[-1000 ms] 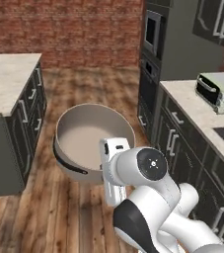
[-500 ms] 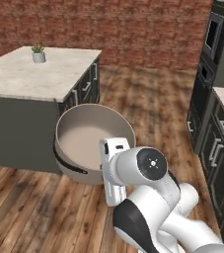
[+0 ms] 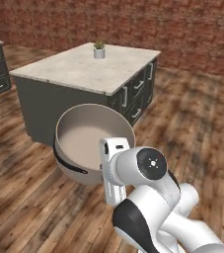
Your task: Move the pot and pan from the stove into the sink.
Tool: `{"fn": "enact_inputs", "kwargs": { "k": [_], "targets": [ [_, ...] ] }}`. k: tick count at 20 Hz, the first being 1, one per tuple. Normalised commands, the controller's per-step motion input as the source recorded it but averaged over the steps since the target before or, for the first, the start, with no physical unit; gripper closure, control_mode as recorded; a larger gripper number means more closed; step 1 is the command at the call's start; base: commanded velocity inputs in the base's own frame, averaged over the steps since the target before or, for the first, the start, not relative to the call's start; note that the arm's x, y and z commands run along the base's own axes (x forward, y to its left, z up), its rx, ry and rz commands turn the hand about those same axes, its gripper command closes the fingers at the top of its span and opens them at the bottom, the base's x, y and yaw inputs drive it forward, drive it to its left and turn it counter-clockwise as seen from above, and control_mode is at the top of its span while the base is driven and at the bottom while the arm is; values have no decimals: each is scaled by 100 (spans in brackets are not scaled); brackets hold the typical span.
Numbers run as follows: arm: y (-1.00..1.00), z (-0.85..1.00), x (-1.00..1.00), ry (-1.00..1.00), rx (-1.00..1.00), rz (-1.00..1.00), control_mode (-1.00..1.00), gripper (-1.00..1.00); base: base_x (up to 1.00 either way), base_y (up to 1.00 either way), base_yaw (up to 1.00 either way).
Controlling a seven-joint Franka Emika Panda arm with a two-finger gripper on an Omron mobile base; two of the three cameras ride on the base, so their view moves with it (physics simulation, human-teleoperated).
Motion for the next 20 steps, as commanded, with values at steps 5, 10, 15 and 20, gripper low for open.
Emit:
{"fn": "enact_inputs", "kwargs": {
  "k": [5, 10, 15, 20],
  "targets": [
    [0, 0, 0, 0, 0, 0, 100, 100, 0, -2, 50],
    [0, 0, 0, 0, 0, 0, 100, 100, 0, -1, 50],
    [0, 0, 0, 0, 0, 0, 100, 100, 0, 0, 49],
    [0, 0, 0, 0, 0, 0, 100, 100, -2, -2, 38]
  ]
}}
